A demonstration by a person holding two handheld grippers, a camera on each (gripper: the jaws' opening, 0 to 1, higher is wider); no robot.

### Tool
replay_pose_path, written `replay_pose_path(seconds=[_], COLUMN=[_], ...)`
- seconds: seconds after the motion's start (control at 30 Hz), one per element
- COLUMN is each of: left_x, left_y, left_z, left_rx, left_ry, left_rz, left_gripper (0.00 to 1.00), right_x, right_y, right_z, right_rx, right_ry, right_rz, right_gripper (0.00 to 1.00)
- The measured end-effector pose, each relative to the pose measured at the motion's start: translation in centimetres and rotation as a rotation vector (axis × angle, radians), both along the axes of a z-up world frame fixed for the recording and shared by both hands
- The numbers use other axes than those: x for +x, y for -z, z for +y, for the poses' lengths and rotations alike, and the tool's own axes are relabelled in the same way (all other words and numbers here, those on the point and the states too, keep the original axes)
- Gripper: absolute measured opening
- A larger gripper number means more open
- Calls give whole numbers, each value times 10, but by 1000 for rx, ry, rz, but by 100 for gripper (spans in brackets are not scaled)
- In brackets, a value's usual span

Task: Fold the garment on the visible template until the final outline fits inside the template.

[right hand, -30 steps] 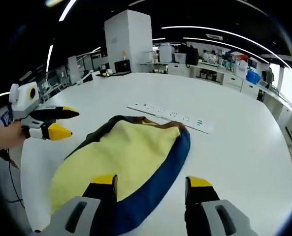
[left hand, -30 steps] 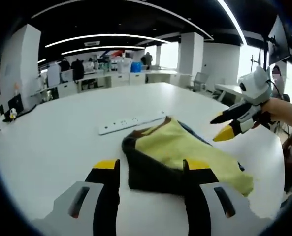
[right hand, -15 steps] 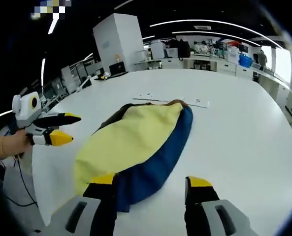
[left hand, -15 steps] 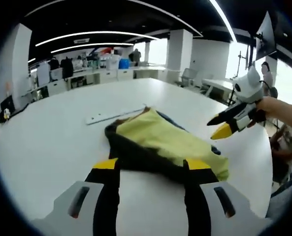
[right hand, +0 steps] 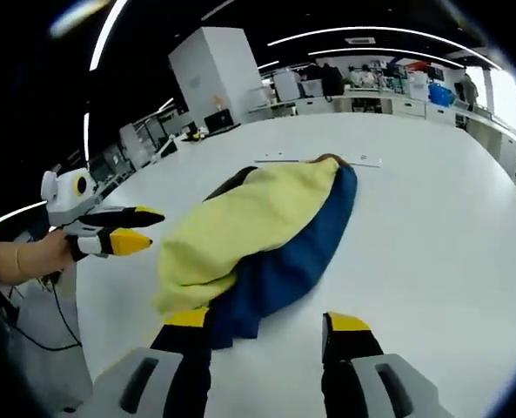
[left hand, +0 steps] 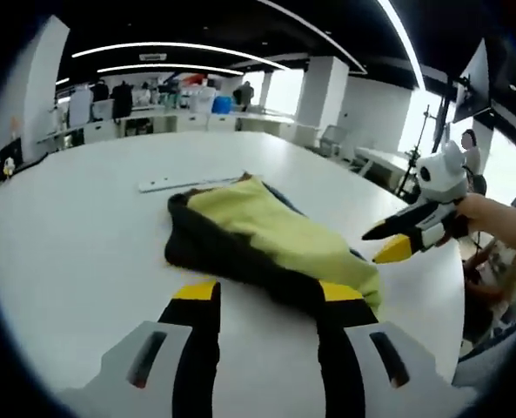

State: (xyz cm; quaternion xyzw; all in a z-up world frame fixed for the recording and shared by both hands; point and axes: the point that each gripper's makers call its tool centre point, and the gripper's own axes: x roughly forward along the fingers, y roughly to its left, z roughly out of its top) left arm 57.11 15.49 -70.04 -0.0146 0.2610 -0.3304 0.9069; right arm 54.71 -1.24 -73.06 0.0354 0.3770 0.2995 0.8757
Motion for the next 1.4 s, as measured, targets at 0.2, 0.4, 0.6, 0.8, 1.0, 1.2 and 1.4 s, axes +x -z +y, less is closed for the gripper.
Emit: replay_pose_path(seconds=[0.2, 0.4, 0.6, 0.8, 1.0, 1.2, 1.4], left_x=[-10, -21, -25, -23, -23, -21, -16], left_y=[9, 15, 23, 22, 21, 15, 1], left_z=[-9, -23, -31, -38, -44, -40, -29], left_rx=[-40, -82, -86, -124, -126, -127, -150], left_ry=[-11, 14, 8, 3, 20, 15, -8], left_rz=[46, 90, 104, 113, 102, 85, 65], left_gripper=[35, 25, 22, 13, 0, 0, 0], right_x=[-5, -9, -7, -6, -3, 0, 5], right_y=[6, 9, 13, 18, 17, 13, 3], right_z=[7, 15, 20, 22, 21, 18, 9], right_rx=[5, 20, 7, -21, -33, -40, -51], right_ry=[-20, -36, -41, -43, -30, -27, -19], right_rz=[-3, -6, -24, -40, -58, -79, -116], right_gripper=[37, 24, 18, 10, 0, 0, 0])
